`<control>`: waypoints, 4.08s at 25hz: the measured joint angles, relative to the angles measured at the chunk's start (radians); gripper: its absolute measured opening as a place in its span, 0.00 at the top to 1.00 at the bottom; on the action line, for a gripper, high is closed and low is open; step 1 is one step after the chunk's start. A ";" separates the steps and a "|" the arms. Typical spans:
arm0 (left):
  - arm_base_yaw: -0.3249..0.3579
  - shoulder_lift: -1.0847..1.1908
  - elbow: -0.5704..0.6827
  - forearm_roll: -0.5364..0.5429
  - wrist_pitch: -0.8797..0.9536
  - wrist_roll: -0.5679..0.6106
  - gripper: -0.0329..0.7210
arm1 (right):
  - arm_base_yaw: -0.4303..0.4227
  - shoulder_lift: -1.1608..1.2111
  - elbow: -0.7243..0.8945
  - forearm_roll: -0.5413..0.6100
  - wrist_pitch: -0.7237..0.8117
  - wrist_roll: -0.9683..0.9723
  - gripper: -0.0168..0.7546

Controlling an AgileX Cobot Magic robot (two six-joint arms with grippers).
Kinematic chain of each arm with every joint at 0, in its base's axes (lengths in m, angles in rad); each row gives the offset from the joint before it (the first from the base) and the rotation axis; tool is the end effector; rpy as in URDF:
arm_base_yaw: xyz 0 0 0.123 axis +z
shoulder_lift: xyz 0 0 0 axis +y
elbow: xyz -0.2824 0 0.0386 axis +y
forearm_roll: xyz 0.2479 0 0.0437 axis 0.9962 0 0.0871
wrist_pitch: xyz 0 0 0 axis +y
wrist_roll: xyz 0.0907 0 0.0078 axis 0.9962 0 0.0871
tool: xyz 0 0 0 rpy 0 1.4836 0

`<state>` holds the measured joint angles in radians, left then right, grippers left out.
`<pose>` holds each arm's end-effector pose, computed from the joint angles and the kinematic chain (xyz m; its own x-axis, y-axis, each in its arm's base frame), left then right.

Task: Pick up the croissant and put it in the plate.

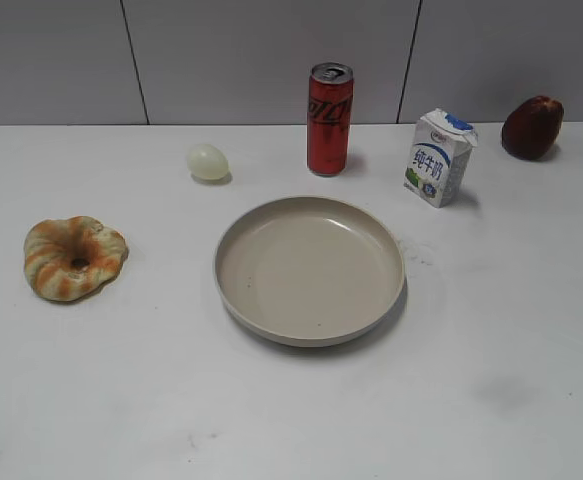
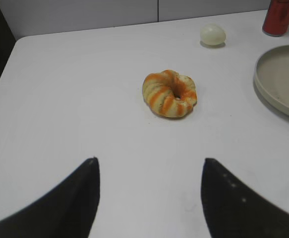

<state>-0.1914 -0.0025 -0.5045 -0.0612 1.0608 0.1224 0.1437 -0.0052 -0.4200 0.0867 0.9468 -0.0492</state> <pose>-0.0067 -0.0037 0.2785 -0.4172 0.1748 -0.8919 0.2765 0.9592 0.0587 0.0066 0.0074 0.2640 -0.4152 -0.0585 -0.9078 -0.2054 0.9782 0.0309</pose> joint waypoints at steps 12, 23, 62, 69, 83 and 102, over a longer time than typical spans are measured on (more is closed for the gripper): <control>0.000 0.018 -0.023 0.000 -0.077 0.000 0.31 | 0.000 0.000 0.000 0.000 0.000 0.000 0.24; 0.000 0.610 -0.048 -0.054 -0.413 0.000 0.27 | 0.000 0.000 0.000 0.000 0.000 0.000 0.24; 0.021 2.023 -0.738 -0.038 -0.344 0.126 0.19 | 0.000 0.000 0.000 0.000 0.000 0.000 0.24; 0.021 2.026 -0.763 -0.043 -0.304 0.126 0.69 | 0.000 0.000 0.000 0.000 0.000 0.000 0.24; -0.173 1.951 -0.906 -0.056 -0.151 0.127 0.72 | 0.000 0.000 0.000 0.000 0.000 0.000 0.24; -0.574 2.080 -0.947 -0.097 -0.503 0.128 0.65 | 0.000 0.000 0.000 0.000 0.000 0.000 0.24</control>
<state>-0.7659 2.0777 -1.4513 -0.1587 0.5583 0.2509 0.1437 -0.0052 -0.4200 0.0867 0.9468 -0.0492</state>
